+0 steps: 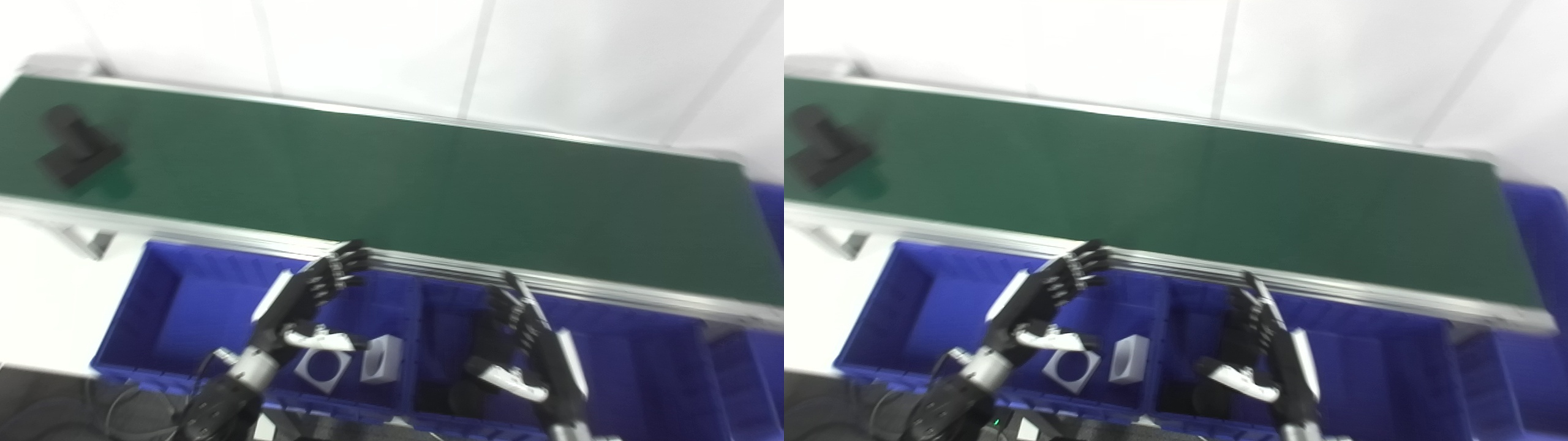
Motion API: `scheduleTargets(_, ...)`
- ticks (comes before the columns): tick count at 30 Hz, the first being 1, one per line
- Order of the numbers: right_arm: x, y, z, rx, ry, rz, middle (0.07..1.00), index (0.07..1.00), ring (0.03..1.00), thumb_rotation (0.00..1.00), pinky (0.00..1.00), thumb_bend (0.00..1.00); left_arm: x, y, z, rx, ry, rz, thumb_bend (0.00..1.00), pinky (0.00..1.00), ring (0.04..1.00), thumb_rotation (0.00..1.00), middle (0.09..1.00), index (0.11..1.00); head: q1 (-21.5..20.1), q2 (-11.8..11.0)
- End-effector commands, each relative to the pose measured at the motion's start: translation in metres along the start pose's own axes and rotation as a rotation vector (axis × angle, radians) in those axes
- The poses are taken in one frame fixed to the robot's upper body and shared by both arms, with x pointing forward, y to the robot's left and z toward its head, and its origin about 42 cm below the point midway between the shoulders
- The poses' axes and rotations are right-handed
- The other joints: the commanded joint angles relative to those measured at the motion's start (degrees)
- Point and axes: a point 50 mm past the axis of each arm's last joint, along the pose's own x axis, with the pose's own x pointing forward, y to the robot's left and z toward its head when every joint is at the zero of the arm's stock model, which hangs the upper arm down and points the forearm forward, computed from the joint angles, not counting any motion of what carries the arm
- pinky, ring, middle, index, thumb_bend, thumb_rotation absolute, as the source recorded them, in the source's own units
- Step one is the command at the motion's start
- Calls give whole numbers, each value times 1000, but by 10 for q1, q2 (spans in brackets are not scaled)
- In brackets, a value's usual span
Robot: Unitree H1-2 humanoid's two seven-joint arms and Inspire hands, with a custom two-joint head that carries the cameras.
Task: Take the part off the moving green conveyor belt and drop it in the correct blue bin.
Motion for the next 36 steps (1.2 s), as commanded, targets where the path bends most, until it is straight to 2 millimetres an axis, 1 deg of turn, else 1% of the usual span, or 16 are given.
scheduleTargets(1,2,-1,9,8,-66,1,856,957,853,347,843,917,3,-2,4,21,-50,5,936,777,845,113,862,877,9,-6)
scheduleTargets(6,0,-3,8,13,-58,0,868,965,866,333,865,902,4,-7,2,18,-49,9,936,785,840,114,854,863,25,-17)
scheduleTargets(7,0,-4,7,11,-63,4,869,966,868,331,866,902,4,-8,1,20,-49,10,935,785,839,114,853,861,35,-22)
scheduleTargets(10,-1,-6,7,6,-72,9,877,970,877,298,877,861,4,-10,-1,24,-51,11,932,786,840,127,849,851,42,-27)
scheduleTargets(16,-2,-7,8,1,-70,0,879,971,870,263,862,849,5,-14,-6,24,-54,13,931,798,844,147,847,833,55,-41)
scheduleTargets(19,-2,-6,8,3,-70,-2,877,970,865,246,859,842,5,-14,-8,46,-46,25,941,792,841,140,845,825,50,-47)
scheduleTargets(21,-2,-6,8,-1,-68,-1,878,975,865,251,863,844,4,-14,-9,77,-28,47,938,790,830,175,842,824,48,-52)
scheduleTargets(22,-3,-6,8,-1,-67,-1,878,975,864,252,863,845,4,-14,-10,84,-20,58,938,790,830,176,842,824,48,-55)
scheduleTargets(25,-3,-4,7,9,-65,-2,879,977,871,232,872,840,2,-14,-12,129,-16,81,922,799,822,212,830,818,46,-70)
scheduleTargets(27,-3,-4,6,8,-67,-1,880,981,873,220,875,830,2,-14,-13,145,-17,85,910,806,824,213,830,821,46,-71)
scheduleTargets(28,-4,-3,5,6,-66,-1,880,982,873,219,875,827,2,-13,-14,155,-15,87,909,809,824,214,830,822,46,-79)
scheduleTargets(29,-4,-3,5,5,-65,-2,877,981,871,207,876,826,1,-13,-14,163,-14,90,910,808,825,222,832,820,46,-79)
scheduleTargets(31,-4,-2,4,8,-60,-5,877,980,872,200,877,829,0,-13,-16,171,-12,95,906,815,829,217,834,819,47,-90)
scheduleTargets(32,-4,-2,4,9,-57,-6,876,978,871,197,877,834,0,-13,-17,172,-12,96,905,821,833,209,834,817,47,-90)
scheduleTargets(33,-5,-2,3,7,-57,-7,876,978,871,196,877,836,0,-13,-18,174,-10,99,904,823,834,207,835,817,46,-98)
scheduleTargets(36,-5,-1,1,-9,-59,-4,876,979,873,210,876,834,0,-13,-21,172,-5,103,915,832,841,216,835,811,37,-105)
